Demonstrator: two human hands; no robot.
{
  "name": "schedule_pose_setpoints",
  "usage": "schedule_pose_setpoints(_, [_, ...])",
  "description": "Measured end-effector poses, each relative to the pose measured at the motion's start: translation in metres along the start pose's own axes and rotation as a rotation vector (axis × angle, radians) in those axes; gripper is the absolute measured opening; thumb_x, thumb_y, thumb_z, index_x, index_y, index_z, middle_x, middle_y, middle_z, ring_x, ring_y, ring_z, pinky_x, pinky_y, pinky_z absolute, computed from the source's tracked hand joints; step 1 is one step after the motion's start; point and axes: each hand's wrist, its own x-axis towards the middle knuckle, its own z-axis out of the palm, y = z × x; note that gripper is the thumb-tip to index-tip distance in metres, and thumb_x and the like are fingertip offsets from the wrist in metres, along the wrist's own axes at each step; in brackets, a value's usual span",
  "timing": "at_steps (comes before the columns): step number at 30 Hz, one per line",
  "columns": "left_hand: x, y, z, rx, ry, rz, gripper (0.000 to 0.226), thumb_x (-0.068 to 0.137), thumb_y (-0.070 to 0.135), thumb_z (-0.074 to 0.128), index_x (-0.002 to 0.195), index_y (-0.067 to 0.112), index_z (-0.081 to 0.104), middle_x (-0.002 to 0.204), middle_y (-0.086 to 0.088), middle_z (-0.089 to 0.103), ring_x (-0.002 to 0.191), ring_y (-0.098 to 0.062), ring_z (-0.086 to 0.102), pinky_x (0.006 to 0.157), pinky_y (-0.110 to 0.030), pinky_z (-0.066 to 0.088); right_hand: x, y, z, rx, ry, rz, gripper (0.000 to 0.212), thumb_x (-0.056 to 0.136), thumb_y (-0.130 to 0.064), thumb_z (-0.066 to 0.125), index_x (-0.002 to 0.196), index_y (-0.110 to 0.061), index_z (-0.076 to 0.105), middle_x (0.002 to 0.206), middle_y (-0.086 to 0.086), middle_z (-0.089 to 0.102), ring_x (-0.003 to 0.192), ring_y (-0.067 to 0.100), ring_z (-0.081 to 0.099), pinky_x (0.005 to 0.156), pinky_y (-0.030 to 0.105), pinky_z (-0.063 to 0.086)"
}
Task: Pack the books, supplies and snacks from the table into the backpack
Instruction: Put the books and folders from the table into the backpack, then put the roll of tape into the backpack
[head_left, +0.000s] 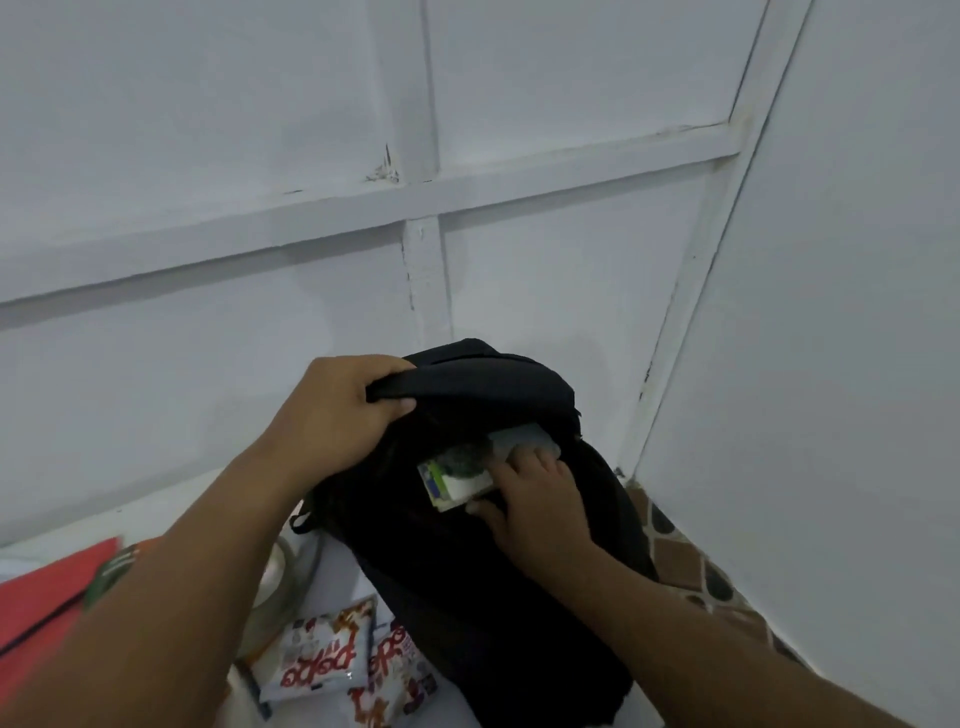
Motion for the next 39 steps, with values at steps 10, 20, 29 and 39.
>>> schedule_pose_setpoints(10, [-0.015, 0.014, 0.018, -0.024, 0.069, -0.138, 0.033, 0.085, 0.010, 0.072, 0.099, 0.040, 0.072, 0.091, 0.021, 0.073, 0.090, 0.008, 0.064, 0.073, -0.002, 0.038, 0.018, 0.015, 0.017, -0.035, -0.467, -0.176, 0.096, 0.072, -0.076, -0.005, 0.157, -0.031, -0.009, 0.166, 0.002, -0.013, 0.150, 0.027, -0.023, 0.121, 0.054, -0.010])
schedule_pose_setpoints(20, [-0.042, 0.001, 0.057, 0.145, 0.278, -0.349, 0.036, 0.085, 0.028, 0.074, 0.120, 0.031, 0.068, 0.117, 0.012, 0.070, 0.112, -0.008, 0.061, 0.102, -0.029, 0.045, -0.012, 0.019, -0.006, 0.185, -0.399, -0.288, 0.074, 0.095, -0.057, 0.039, 0.158, -0.026, 0.015, 0.166, -0.001, 0.008, 0.153, 0.024, -0.003, 0.125, 0.046, 0.002])
schedule_pose_setpoints(29, [-0.113, -0.010, 0.113, 0.047, 0.006, -0.362, 0.055, 0.088, 0.043, 0.064, 0.141, 0.034, 0.051, 0.135, 0.015, 0.058, 0.124, -0.001, 0.051, 0.109, -0.033, 0.041, -0.017, -0.001, -0.038, 0.501, 0.010, -0.356, 0.031, 0.087, -0.031, 0.058, 0.116, -0.027, 0.066, 0.126, -0.011, 0.059, 0.122, 0.011, 0.049, 0.105, 0.032, 0.039])
schedule_pose_setpoints(39, [-0.231, -0.028, 0.047, -0.163, 0.708, -0.429, 0.015, 0.093, 0.014, 0.067, 0.095, 0.026, 0.075, 0.095, 0.015, 0.074, 0.093, -0.008, 0.069, 0.073, -0.018, 0.054, -0.026, -0.087, -0.031, 0.759, 0.078, -0.471, 0.020, 0.085, -0.011, 0.062, 0.102, -0.020, 0.070, 0.111, -0.011, 0.061, 0.109, 0.008, 0.055, 0.097, 0.026, 0.041])
